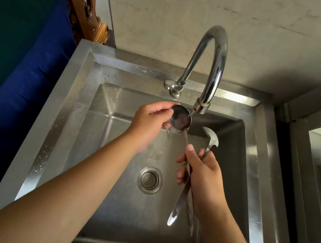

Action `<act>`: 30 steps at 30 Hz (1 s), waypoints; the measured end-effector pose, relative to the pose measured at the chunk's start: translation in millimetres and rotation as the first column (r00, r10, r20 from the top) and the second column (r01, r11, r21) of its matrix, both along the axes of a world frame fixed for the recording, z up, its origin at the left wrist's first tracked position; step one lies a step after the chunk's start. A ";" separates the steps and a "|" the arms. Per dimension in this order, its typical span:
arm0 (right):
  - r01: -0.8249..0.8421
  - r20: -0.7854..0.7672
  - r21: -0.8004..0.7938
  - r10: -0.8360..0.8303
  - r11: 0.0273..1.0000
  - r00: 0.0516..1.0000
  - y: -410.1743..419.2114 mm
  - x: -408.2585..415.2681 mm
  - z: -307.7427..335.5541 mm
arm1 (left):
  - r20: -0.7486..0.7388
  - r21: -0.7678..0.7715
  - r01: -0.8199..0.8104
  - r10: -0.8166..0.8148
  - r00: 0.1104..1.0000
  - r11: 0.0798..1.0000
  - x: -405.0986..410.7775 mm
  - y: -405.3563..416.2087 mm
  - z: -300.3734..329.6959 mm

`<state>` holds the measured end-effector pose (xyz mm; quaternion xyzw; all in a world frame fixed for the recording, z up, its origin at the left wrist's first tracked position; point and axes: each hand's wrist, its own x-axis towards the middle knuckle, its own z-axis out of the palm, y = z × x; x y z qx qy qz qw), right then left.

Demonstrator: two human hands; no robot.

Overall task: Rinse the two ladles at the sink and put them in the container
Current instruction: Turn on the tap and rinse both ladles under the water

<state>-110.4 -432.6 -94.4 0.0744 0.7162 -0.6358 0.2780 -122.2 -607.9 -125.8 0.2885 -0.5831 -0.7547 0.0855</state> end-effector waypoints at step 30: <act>0.079 0.025 -0.138 -0.076 0.987 0.997 1.2 8.7 -11.7 | -0.019 0.360 0.061 -0.058 0.998 0.931 -9.1 32.2 0.5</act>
